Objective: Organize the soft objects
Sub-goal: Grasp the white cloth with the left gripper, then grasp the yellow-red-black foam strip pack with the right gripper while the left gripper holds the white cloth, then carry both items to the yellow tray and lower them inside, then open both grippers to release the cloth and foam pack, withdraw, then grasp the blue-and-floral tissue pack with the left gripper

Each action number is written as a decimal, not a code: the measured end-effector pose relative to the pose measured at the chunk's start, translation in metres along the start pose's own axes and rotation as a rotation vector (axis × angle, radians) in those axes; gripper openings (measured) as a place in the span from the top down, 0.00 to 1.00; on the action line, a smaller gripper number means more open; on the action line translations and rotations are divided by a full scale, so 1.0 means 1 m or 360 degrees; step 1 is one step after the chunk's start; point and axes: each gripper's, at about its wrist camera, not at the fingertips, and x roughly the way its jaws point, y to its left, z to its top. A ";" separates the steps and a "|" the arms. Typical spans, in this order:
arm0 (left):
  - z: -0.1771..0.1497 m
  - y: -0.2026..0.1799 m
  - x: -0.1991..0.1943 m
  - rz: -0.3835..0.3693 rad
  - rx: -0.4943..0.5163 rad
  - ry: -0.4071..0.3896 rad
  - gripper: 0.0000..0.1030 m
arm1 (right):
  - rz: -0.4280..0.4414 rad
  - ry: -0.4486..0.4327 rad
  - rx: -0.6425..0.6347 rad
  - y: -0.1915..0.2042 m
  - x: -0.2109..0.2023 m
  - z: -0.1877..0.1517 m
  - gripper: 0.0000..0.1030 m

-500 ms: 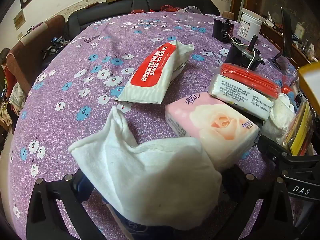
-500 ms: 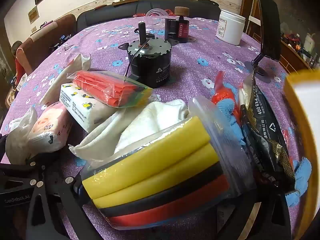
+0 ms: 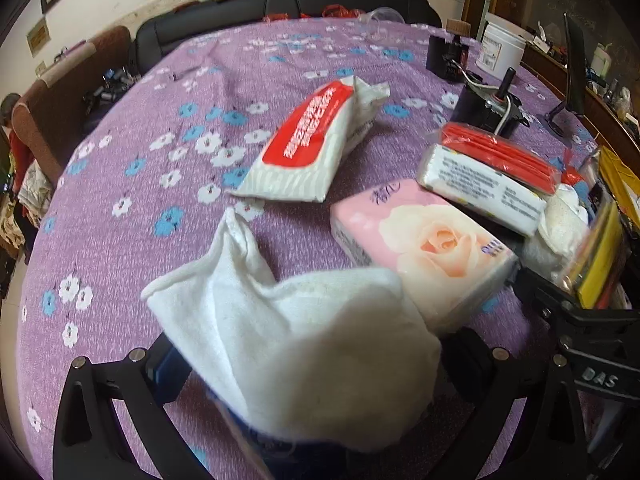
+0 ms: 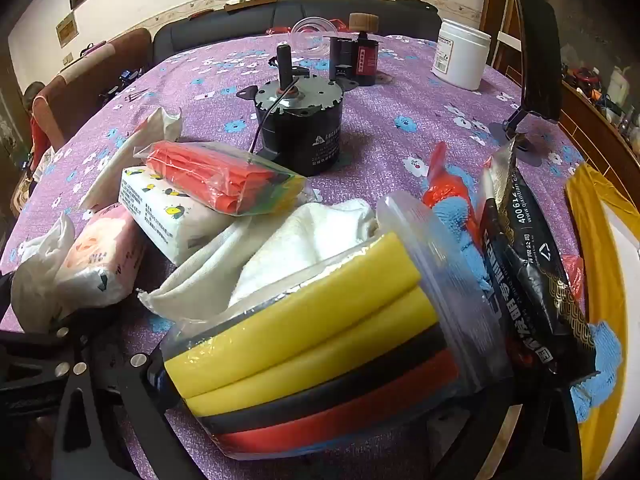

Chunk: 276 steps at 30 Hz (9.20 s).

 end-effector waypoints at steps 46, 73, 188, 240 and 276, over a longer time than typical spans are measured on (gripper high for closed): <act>0.000 0.001 -0.089 -0.0478 -0.0057 -0.0155 0.77 | 0.0512 0.0183 -0.0445 -0.040 -0.070 -0.002 0.01; -0.011 0.019 -0.096 -0.0421 -0.0105 -0.0174 0.77 | 0.0956 0.0574 -0.1324 0.065 -0.056 -0.037 0.01; 0.073 -0.358 -0.036 -0.0858 0.0954 -0.0037 0.76 | 0.0133 0.0142 0.0643 -0.320 -0.095 0.011 0.55; 0.089 -0.357 -0.067 -0.0205 0.1026 -0.0575 0.19 | 0.0060 0.0029 0.0677 -0.321 -0.113 0.029 0.39; 0.062 -0.141 -0.095 0.0275 0.0497 -0.0416 0.18 | 0.0466 0.0212 0.0029 -0.119 -0.099 0.026 0.32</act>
